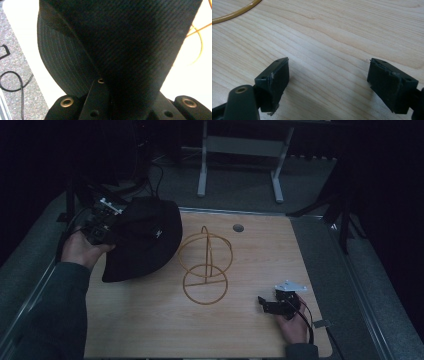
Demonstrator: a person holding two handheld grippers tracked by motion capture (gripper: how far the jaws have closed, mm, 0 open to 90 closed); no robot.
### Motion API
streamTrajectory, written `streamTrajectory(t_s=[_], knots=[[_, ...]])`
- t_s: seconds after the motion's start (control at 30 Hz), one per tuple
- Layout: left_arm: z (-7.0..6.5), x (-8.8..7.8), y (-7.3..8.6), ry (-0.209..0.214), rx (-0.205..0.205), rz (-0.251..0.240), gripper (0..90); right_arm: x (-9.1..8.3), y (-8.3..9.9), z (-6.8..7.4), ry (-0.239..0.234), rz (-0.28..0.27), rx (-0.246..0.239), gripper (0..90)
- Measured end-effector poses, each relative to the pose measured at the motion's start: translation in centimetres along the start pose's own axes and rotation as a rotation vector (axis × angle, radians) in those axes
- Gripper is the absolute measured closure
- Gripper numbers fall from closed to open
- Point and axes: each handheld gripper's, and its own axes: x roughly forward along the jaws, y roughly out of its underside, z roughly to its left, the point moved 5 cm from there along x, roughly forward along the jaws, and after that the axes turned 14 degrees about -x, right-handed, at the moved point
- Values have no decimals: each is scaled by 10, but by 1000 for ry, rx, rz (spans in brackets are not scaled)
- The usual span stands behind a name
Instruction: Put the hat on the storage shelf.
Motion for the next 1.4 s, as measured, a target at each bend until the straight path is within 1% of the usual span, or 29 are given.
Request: streamTrajectory(t_s=[0.07,0.1,0.13,0.27,0.5,0.63,0.8,1.07,1.1,1.2,1.4], knots=[[0,-1,0,-1,5,-2,893,0,0,0,0,0,0,177],[-1,-2,0,-3,21,0,893,0,0,0,0,0,0,177],[-1,-3,0,-3,27,1,893,0,0,0,0,0,0,177],[-3,-5,0,5,34,-4,893,0,0,0,0,0,0,177],[-4,-9,-2,18,61,-5,893,0,0,0,0,0,0,177],[-4,-9,-4,34,69,-9,893,0,0,0,0,0,0,177],[-5,-9,-5,40,87,-4,893,0,0,0,0,0,0,177],[-6,-14,-10,62,94,-12,893,0,0,0,0,0,1,177],[-7,-17,-10,69,100,-14,893,0,0,0,0,0,0,177],[-6,-20,-11,91,100,-23,893,0,0,0,0,0,1,177],[-5,-21,-10,94,110,-21,893,0,0,0,0,0,1,177]])
